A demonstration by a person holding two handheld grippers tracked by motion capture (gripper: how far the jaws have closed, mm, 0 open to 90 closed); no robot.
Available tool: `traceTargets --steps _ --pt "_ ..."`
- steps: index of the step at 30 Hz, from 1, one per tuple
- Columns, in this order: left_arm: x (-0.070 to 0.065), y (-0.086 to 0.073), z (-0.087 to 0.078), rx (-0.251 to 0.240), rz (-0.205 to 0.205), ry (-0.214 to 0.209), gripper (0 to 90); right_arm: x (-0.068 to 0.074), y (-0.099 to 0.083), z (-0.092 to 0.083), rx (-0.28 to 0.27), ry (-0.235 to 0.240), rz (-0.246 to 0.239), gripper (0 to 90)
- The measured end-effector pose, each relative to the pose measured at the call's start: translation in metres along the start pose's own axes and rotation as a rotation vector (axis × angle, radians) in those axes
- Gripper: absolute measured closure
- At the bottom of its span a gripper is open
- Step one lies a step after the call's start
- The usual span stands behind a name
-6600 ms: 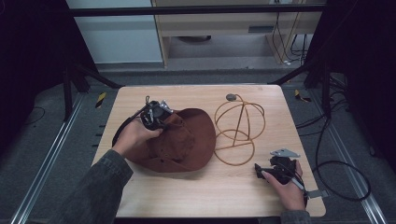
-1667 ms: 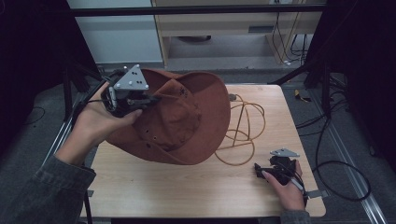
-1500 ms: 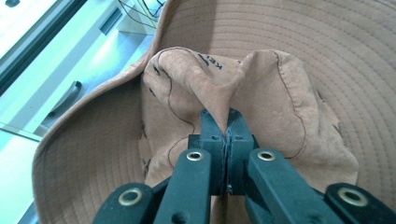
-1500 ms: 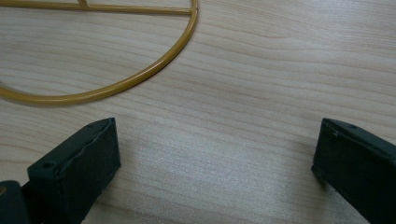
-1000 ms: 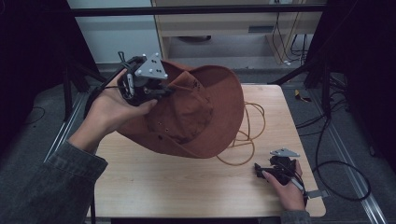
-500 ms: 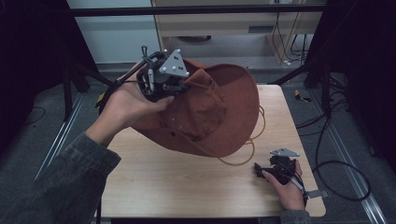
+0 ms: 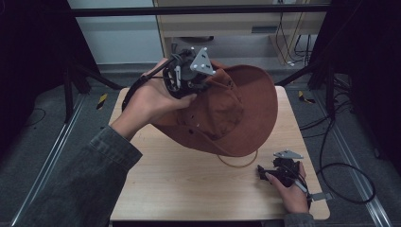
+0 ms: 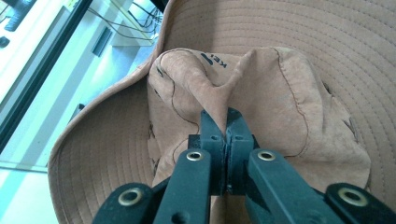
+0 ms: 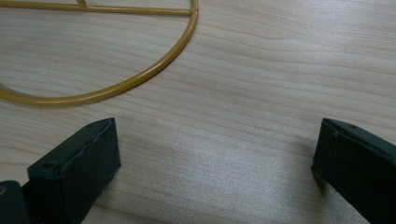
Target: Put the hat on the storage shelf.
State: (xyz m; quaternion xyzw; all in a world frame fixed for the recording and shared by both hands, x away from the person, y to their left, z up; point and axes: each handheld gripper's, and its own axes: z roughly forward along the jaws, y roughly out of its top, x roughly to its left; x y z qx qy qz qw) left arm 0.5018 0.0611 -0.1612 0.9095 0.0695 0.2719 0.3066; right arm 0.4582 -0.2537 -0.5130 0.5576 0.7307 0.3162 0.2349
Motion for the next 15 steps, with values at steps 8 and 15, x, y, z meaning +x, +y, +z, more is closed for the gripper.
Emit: traceTargets --steps 8,15 --pt "-0.003 0.013 0.016 -0.006 0.012 -0.016 88.5 0.0 0.0 0.0 0.001 0.0 0.001 0.7" --pt "-0.007 0.025 0.027 0.0 0.03 -0.028 88.5 0.0 0.0 0.0 0.001 0.001 -0.002 0.7"
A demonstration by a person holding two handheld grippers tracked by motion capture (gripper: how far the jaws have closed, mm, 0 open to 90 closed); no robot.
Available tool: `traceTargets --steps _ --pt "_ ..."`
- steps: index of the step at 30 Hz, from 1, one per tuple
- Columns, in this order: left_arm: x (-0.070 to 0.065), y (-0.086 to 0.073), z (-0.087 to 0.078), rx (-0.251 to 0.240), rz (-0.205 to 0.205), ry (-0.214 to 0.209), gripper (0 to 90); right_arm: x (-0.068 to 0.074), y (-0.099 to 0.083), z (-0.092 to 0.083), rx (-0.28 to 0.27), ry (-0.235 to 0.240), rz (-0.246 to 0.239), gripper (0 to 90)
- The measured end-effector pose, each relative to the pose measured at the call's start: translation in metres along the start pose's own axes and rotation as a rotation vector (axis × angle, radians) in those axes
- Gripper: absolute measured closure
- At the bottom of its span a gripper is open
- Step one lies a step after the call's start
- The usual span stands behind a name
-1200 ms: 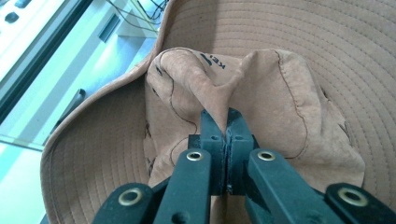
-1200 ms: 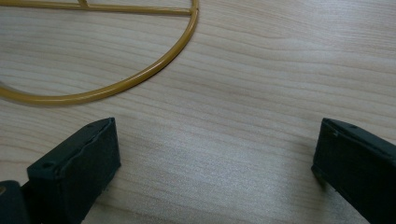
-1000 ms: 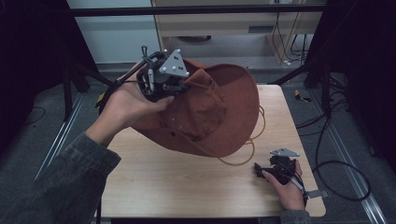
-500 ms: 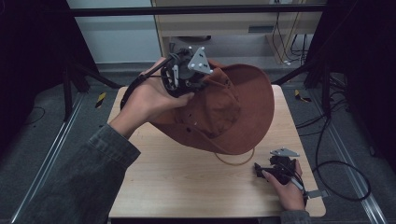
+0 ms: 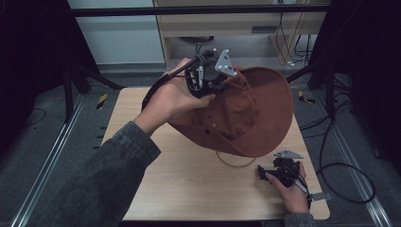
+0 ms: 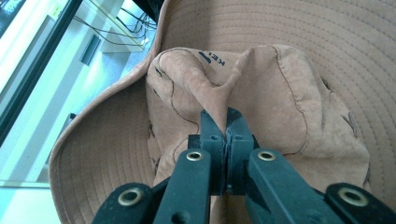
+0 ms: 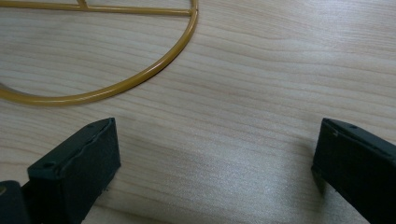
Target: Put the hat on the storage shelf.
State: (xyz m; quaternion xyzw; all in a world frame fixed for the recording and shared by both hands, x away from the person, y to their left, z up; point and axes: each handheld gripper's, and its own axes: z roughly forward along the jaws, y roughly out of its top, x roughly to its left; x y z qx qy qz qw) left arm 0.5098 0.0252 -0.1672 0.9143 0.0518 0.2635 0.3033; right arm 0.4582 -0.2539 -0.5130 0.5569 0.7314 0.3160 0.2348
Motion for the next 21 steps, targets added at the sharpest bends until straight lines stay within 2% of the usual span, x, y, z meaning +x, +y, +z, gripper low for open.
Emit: traceTargets --steps 2,10,16,21 --pt "-0.002 0.007 0.005 -0.002 0.012 -0.007 88.5 0.0 0.0 0.0 0.0 0.001 0.0 0.7" --pt "-0.006 0.014 0.021 0.002 0.015 -0.024 88.5 0.0 0.0 0.0 0.0 0.002 0.002 0.7" --pt "-0.006 0.015 0.029 0.007 0.013 -0.03 88.5 0.0 0.0 0.0 0.0 0.002 0.001 0.7" --pt "-0.006 0.013 0.043 0.005 0.001 -0.048 88.5 0.0 0.0 0.0 0.0 0.002 0.0 0.7"
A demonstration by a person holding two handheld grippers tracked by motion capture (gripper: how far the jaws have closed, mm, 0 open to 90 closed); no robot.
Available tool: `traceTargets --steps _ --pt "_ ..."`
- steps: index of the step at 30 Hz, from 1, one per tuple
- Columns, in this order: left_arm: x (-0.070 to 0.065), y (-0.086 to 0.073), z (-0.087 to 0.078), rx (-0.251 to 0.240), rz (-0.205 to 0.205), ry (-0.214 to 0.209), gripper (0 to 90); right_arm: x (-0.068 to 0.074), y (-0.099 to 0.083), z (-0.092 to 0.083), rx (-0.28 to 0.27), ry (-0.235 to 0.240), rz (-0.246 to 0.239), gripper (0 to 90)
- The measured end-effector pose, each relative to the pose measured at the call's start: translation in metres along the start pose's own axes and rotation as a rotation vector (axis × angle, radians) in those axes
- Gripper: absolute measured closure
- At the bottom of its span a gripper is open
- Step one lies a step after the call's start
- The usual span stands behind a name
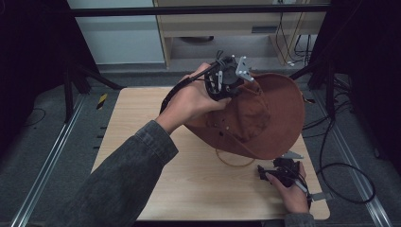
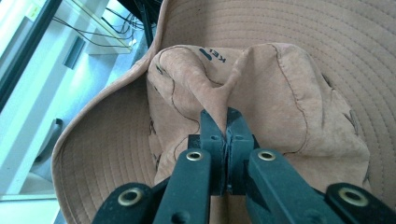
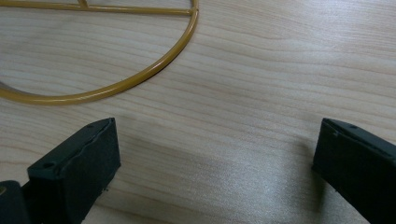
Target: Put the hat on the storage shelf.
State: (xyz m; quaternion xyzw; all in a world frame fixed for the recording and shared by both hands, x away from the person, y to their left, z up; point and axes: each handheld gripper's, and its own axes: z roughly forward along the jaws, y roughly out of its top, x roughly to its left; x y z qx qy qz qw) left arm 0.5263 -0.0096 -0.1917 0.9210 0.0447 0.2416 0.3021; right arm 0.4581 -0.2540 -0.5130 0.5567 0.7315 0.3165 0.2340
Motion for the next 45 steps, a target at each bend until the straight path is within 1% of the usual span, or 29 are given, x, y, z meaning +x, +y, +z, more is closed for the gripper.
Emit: traceTargets --steps 4,13,14,15,20,23,24,26,28,36,41,45 --pt "0.0 0.0 0.004 -0.003 -0.006 -0.003 88.5 0.0 0.0 0.0 0.0 0.0 0.0 0.7" --pt "0.001 0.0 0.01 0.002 -0.005 -0.004 88.3 0.0 0.0 0.0 -0.002 -0.002 -0.002 0.7" --pt "0.001 0.0 0.011 0.0 -0.01 -0.004 88.3 0.0 0.0 0.0 -0.002 -0.002 -0.002 0.7" --pt "0.001 0.0 0.012 0.008 -0.007 -0.004 88.3 0.0 0.0 0.0 -0.002 -0.002 -0.002 0.7" --pt "0.0 0.003 0.014 0.014 0.003 -0.005 88.1 0.0 0.0 0.0 -0.001 -0.004 -0.005 0.7" --pt "0.0 0.004 0.017 0.014 -0.002 -0.01 87.9 0.0 0.0 0.0 -0.001 -0.004 -0.005 0.7" --pt "0.001 0.004 0.02 0.004 -0.014 -0.024 87.9 0.0 0.0 0.0 -0.001 -0.005 -0.004 0.7" --pt "0.003 0.004 0.022 0.013 -0.016 -0.022 87.9 0.0 0.0 0.0 -0.001 -0.005 -0.005 0.7" --pt "0.004 0.004 0.025 0.009 -0.024 -0.023 87.7 0.0 0.0 0.0 -0.001 -0.005 -0.005 0.7" --pt "0.004 0.006 0.03 0.011 -0.032 -0.018 86.9 0.0 0.0 0.0 -0.001 -0.005 -0.004 0.7" --pt "0.005 0.005 0.034 0.007 -0.04 -0.016 86.1 0.0 0.0 0.0 -0.001 -0.005 -0.005 0.7" --pt "0.003 0.006 0.035 0.005 -0.035 -0.022 84.7 0.0 0.0 0.0 -0.001 -0.004 -0.004 0.7"
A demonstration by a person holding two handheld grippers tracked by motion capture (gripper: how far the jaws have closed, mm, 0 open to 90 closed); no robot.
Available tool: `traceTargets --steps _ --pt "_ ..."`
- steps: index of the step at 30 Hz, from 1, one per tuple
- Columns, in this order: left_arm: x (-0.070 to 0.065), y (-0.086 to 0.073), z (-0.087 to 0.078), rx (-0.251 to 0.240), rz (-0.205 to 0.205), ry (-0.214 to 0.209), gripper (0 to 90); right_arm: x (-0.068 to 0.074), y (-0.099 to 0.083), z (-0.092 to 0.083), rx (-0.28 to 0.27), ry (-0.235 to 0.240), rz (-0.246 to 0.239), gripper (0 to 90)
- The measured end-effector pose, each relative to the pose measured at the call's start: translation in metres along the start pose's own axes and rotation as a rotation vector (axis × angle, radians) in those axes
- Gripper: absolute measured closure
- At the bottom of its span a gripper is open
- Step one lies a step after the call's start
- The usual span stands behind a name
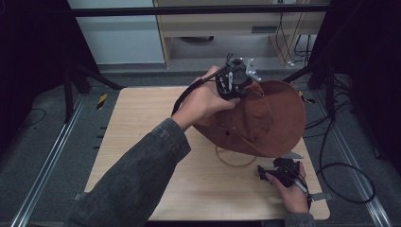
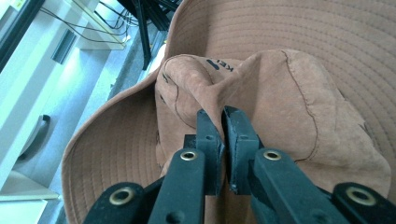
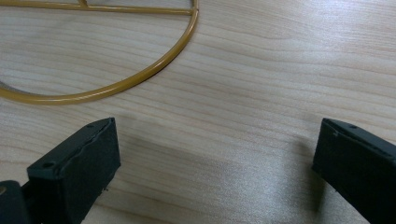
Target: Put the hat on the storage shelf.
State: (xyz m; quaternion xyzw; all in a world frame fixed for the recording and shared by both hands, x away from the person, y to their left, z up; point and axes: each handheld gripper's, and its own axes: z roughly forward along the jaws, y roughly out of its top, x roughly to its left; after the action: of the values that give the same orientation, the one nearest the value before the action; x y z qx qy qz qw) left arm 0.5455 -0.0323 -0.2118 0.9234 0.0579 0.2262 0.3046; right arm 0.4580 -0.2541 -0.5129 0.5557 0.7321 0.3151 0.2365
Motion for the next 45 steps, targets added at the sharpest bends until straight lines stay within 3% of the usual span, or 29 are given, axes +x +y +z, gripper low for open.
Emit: traceTargets --steps 15,18,20,25,32,45 --pt "0.003 0.001 0.003 0.002 -0.009 0.009 80.1 0.0 0.0 0.0 0.0 0.0 0.0 0.7" --pt "0.002 0.001 0.004 -0.013 -0.01 0.023 76.2 0.0 0.0 0.0 0.0 0.0 -0.001 0.7" --pt "0.001 -0.001 0.004 -0.039 -0.013 0.049 66.1 0.0 0.0 0.0 0.0 0.0 0.0 0.7" --pt "0.001 -0.004 0.004 -0.054 -0.038 0.059 52.3 0.0 0.0 0.0 0.0 0.0 0.0 0.7" --pt "0.0 -0.007 0.002 -0.067 -0.047 0.066 43.4 0.0 0.0 0.0 0.0 0.0 0.0 0.7" --pt "-0.005 -0.01 -0.006 -0.087 -0.036 0.064 40.4 0.0 0.0 0.0 0.0 -0.001 0.0 0.7"
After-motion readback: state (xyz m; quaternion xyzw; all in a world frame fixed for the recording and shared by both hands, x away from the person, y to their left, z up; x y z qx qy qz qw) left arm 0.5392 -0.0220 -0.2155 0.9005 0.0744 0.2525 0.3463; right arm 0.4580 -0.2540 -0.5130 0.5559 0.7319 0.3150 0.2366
